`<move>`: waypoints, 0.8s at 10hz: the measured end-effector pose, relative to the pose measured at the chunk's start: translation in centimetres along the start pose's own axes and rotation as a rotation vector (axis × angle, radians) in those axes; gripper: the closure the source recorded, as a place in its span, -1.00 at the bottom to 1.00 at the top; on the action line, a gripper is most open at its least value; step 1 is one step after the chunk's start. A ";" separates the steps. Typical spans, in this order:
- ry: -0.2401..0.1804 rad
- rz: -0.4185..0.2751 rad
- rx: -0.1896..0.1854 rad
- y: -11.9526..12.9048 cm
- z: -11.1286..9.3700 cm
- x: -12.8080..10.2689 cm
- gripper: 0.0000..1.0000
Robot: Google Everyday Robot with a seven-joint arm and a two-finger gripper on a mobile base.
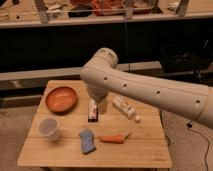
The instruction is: Move the arm in a circular motion
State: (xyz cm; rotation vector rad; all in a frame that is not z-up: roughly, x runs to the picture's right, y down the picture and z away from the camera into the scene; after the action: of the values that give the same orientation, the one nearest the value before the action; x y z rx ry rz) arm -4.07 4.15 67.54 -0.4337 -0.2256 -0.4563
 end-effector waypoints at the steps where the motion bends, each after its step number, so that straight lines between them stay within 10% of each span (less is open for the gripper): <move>1: 0.001 0.007 -0.007 -1.9 0.8 1.8 -0.60; 4: 0.004 0.049 -0.052 -4.8 3.3 8.8 -0.60; 8: -0.034 0.187 -0.148 -1.8 7.8 19.1 -0.60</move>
State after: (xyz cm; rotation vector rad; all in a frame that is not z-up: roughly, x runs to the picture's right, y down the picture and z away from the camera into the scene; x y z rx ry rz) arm 10.91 -0.98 80.95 -0.6019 -0.1830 -0.2830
